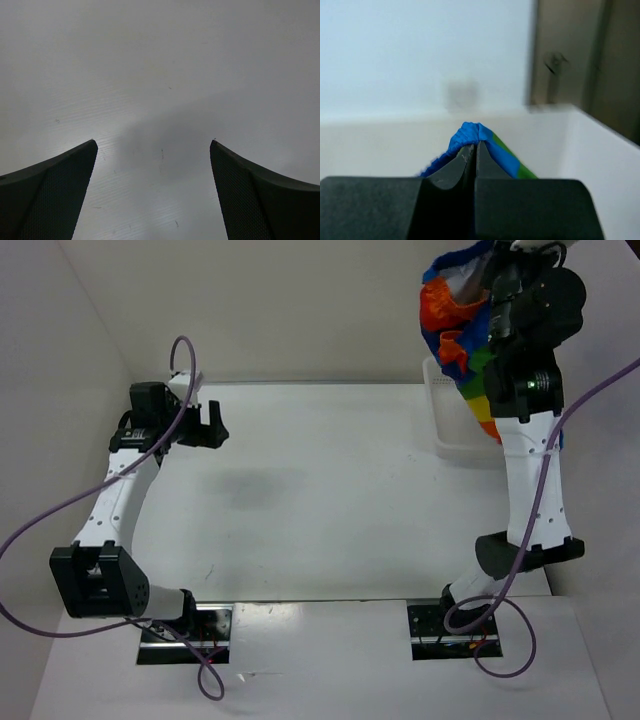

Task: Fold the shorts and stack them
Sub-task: Grab the shorts from the pile, then move the shorts to the center of the board

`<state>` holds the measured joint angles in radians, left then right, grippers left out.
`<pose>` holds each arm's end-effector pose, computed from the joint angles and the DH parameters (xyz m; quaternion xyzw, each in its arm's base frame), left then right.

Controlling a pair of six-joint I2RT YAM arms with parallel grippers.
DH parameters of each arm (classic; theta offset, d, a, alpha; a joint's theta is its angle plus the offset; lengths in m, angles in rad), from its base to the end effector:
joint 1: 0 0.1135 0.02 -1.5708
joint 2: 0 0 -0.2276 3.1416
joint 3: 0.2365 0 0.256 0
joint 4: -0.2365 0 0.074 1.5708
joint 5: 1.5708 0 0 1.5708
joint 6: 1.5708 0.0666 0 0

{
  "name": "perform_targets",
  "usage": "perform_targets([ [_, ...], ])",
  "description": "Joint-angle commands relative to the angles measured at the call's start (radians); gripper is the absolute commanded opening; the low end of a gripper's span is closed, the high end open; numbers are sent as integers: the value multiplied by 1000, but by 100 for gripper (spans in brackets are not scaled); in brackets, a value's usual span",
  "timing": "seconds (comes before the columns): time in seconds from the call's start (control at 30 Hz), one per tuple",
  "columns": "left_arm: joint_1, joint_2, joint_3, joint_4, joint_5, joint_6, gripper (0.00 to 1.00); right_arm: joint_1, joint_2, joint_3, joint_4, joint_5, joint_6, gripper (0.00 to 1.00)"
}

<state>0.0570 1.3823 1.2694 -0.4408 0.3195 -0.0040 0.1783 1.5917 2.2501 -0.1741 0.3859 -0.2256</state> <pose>0.3488 -0.0011 0.2965 0.0511 0.8643 -0.1262 0.4842 0.3046 0.0294 0.6039 0.0591 0.5299 -0.1190 0.8376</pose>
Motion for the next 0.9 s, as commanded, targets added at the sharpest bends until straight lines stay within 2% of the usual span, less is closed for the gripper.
perform_targets([
  [0.0, -2, -60, -13, 37, 6, 4, 100, 90, 89, 311, -14, -122, 31, 0],
  [0.1, -2, -87, -13, 37, -39, 4, 100, 101, 201, 590, -88, -283, 190, 0],
  [0.27, 9, -111, -13, 37, -91, 4, 100, 101, 260, 686, -136, -514, 478, 0],
  [0.33, 41, -120, -13, 37, -102, 4, 100, 101, 280, 695, -203, -542, 558, 0],
  [0.53, 60, -89, 28, 56, -138, 4, 100, 101, 278, 426, -286, -657, 778, 0],
  [0.63, 60, -45, 53, 56, -148, 4, 100, 145, 278, 176, -318, -693, 844, 0],
  [0.7, 60, -5, 79, 56, -137, 4, 100, 145, 278, 71, -318, -685, 856, 45],
  [0.73, 60, 16, 90, 56, -137, 4, 100, 145, 292, -7, -318, -661, 829, 64],
  [0.77, 60, 26, 105, 56, -122, 4, 100, 136, 301, -41, -329, -629, 804, 73],
  [0.8, 60, 35, 105, 44, -103, 4, 100, 127, 318, -67, -329, -546, 749, 86],
  [0.87, 60, 47, 105, 33, -88, 4, 100, 109, 336, -103, -329, -458, 682, 93],
])
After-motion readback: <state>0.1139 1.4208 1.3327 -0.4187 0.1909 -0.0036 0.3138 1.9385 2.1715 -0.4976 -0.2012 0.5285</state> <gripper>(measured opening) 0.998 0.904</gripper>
